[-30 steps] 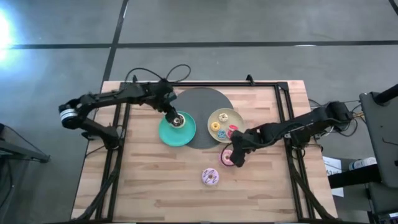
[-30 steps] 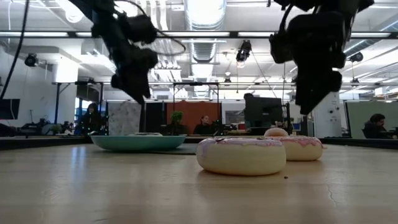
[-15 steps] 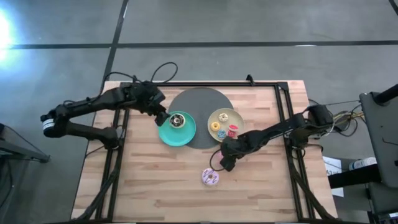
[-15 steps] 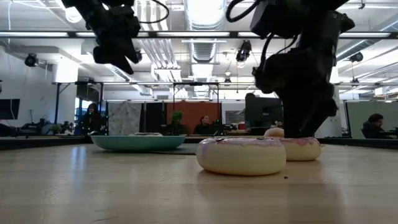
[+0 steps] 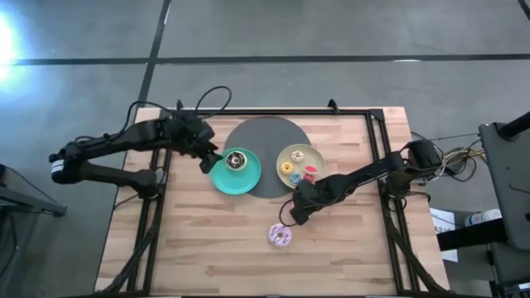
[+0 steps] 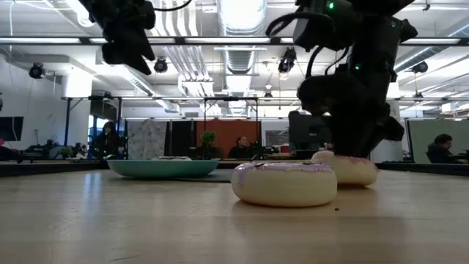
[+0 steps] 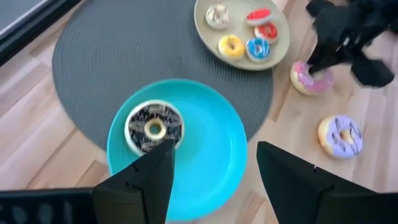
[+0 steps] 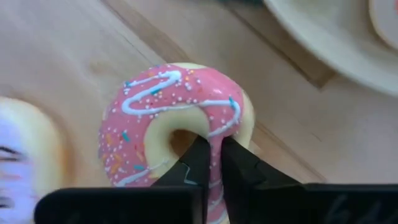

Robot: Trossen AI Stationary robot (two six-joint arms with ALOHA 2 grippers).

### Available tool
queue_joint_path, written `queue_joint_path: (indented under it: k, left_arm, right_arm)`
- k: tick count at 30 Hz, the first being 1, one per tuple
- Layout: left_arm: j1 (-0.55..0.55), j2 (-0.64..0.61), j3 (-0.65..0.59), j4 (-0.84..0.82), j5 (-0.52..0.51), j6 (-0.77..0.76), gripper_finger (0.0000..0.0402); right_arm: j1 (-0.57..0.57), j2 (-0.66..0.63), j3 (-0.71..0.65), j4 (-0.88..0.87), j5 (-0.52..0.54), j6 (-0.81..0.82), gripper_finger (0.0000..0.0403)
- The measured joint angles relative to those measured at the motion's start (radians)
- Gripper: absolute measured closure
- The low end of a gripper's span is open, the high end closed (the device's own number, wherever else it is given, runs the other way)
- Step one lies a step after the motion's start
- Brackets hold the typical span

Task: Pick & Place donuts
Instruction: Put the large pink donut on the blue plate

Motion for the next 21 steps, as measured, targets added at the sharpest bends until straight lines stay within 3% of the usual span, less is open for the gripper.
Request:
queue_joint_path:
  k: [4,9,14,21]
  left_arm:
    - [-0.039,-0.033,0.0,-0.078,-0.027,-0.023,0.02]
    - [-0.113,-0.103,-0.019,-0.103,-0.095,-0.094,0.02]
    - [-0.183,-0.193,-0.086,-0.107,-0.152,-0.222,0.02]
    - [-0.291,-0.318,-0.171,-0.113,-0.22,-0.378,0.02]
  right_arm:
    - [-0.001,-0.058,0.06,-0.008,0.04,-0.01,0.0388]
    - [-0.041,-0.024,0.282,-0.042,0.087,-0.172,0.0389]
    - [-0.172,0.139,0.498,-0.089,0.105,-0.303,0.039]
    - [-0.272,0.397,0.816,-0.109,-0.03,-0.465,0.039]
